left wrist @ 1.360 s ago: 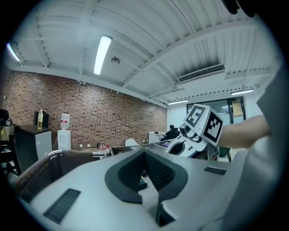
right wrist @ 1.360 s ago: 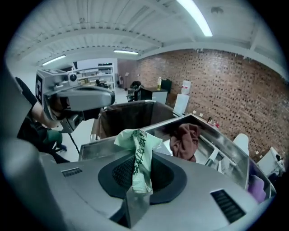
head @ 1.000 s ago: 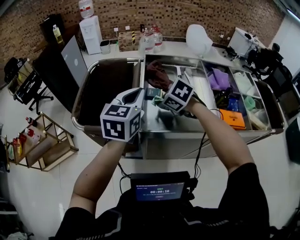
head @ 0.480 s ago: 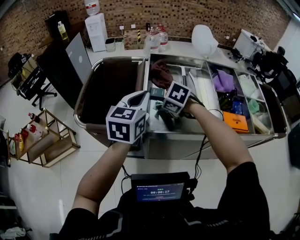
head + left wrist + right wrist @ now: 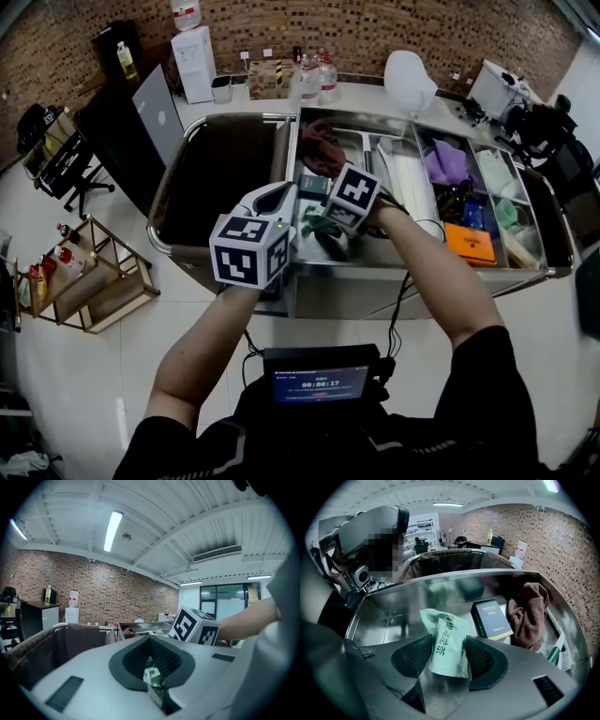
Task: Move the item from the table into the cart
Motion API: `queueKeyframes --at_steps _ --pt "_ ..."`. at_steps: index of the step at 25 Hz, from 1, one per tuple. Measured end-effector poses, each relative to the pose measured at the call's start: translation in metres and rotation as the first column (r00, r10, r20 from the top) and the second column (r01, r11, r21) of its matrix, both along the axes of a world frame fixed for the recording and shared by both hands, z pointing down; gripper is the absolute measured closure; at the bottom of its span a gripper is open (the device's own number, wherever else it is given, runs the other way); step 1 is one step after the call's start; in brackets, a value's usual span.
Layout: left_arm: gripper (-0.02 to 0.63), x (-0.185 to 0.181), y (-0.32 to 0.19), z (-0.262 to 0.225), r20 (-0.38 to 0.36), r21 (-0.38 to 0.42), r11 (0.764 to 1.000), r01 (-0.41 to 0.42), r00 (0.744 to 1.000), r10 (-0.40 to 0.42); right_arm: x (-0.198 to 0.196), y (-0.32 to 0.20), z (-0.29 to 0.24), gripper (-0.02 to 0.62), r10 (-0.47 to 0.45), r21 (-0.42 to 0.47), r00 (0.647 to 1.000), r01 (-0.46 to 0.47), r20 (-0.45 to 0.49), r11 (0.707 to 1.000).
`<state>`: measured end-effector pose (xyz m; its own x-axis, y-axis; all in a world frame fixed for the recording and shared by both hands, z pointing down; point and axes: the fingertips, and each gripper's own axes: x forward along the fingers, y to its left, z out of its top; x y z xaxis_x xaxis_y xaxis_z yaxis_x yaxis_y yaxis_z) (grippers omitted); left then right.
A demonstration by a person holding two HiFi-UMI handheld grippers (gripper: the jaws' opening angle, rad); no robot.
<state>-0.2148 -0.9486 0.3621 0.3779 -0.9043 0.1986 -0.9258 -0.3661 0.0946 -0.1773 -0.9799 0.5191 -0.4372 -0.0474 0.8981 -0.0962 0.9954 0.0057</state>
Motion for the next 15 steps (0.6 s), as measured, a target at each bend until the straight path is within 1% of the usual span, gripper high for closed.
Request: queueKeyframes --at_steps 4,5,6,10,13,15 --pt "0.604 0.002 0.001 -0.001 -0.005 0.004 1.0 0.0 1.0 0.0 0.001 0.001 -0.007 0.373 0.014 0.005 0.999 -0.014 0.041 1.0" --pt "0.604 0.002 0.002 -0.002 -0.006 0.005 1.0 0.0 1.0 0.0 0.001 0.002 -0.01 0.361 0.02 0.001 0.998 -0.02 0.056 1.0" --pt "0.604 0.003 0.003 -0.002 -0.007 0.006 1.0 0.0 1.0 0.0 0.002 0.004 -0.013 0.318 0.027 -0.002 0.997 -0.027 0.07 1.0" --pt "0.604 0.005 0.008 -0.008 -0.012 0.019 1.0 -0.002 1.0 0.002 0.005 0.005 -0.029 0.318 0.05 0.02 0.991 -0.053 0.128 0.998" --pt "0.604 0.007 0.014 -0.014 -0.013 0.035 0.999 -0.005 1.0 0.006 0.006 0.008 -0.049 0.318 0.077 0.032 0.976 -0.086 0.205 0.996" --pt "0.604 0.009 0.019 -0.018 -0.012 0.049 0.999 -0.011 1.0 0.011 0.01 0.01 -0.065 0.318 0.095 0.047 0.958 -0.112 0.27 0.993"
